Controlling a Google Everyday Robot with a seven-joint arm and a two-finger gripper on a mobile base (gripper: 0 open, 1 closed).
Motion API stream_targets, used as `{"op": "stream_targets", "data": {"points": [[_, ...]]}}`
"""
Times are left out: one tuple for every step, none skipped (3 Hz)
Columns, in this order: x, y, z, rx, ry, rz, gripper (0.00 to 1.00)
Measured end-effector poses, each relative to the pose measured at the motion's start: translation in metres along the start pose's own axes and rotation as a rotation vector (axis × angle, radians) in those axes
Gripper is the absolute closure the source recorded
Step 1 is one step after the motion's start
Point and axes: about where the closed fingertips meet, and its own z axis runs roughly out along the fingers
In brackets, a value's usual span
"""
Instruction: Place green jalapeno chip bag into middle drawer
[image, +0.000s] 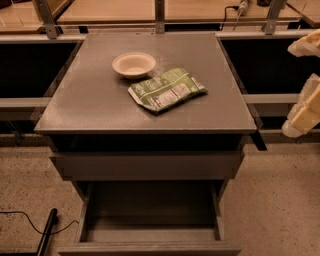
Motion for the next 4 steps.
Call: {"op": "stream_targets", "data": {"points": [[0.0,0.0,0.0,0.0,0.0,0.0,0.0],[-0.008,-0.004,0.012,-0.003,0.015,-0.051,0.0],[-0.036,-0.022,0.045,0.008,-0.011,-0.17,0.0],[-0.071,-0.048,0.094,0.03,-0.014,-0.289,0.0]]}}
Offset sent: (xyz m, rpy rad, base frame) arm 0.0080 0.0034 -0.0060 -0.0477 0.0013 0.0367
